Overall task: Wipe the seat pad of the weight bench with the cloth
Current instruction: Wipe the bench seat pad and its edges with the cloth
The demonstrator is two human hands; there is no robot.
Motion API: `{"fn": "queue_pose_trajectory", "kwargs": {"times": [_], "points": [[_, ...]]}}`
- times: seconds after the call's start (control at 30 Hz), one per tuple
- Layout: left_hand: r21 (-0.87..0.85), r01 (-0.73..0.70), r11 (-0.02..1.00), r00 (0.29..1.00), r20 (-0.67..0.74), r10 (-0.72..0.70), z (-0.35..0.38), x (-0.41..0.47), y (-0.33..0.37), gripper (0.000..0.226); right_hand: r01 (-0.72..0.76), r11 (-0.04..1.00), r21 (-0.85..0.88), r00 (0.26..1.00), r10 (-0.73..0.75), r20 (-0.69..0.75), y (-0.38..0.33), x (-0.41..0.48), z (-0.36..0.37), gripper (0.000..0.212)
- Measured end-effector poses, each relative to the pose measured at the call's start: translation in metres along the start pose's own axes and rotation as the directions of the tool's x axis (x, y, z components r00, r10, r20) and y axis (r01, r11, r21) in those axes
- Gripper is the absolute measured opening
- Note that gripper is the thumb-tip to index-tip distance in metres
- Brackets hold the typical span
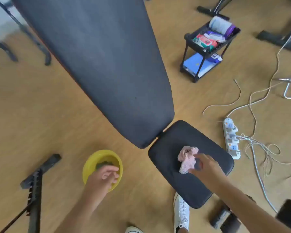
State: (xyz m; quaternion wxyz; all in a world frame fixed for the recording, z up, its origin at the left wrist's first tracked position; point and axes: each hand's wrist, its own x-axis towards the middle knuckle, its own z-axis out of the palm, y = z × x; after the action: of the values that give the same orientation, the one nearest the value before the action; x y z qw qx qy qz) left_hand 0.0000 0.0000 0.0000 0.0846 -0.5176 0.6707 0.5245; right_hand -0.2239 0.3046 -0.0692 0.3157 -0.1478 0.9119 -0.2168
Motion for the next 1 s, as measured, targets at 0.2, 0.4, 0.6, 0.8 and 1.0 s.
{"fn": "queue_pose_trajectory", "kwargs": {"times": [0.2, 0.4, 0.6, 0.8, 1.0], "points": [[0.196, -0.125, 0.972, 0.988, 0.11, 0.105, 0.135, 0.102, -0.004, 0.025, 0.334, 0.894, -0.298, 0.936, -0.352, -0.008, 0.052, 0.075, 0.058, 0.072], [0.441, -0.23, 0.868, 0.972, 0.053, 0.23, 0.189, 0.145, -0.021, 0.045, 0.651, 0.653, -0.387, 0.696, -0.717, -0.039, 0.086, 0.076, 0.121, 0.024], [0.418, -0.138, 0.898, 0.99, 0.041, 0.133, 0.199, 0.155, -0.024, 0.042, 0.399, 0.871, -0.287, 0.79, -0.486, -0.374, 0.087, 0.146, 0.071, 0.015], [0.495, -0.122, 0.861, 0.992, 0.092, 0.087, 0.194, 0.162, -0.018, 0.047, 0.791, 0.55, -0.269, 0.577, -0.816, 0.027, 0.044, 0.075, 0.15, 0.019], [0.525, -0.162, 0.836, 0.984, 0.151, 0.095, 0.187, 0.169, -0.015, 0.044, 0.401, 0.913, -0.074, 0.857, -0.402, -0.323, 0.074, 0.132, 0.085, 0.012]]}}
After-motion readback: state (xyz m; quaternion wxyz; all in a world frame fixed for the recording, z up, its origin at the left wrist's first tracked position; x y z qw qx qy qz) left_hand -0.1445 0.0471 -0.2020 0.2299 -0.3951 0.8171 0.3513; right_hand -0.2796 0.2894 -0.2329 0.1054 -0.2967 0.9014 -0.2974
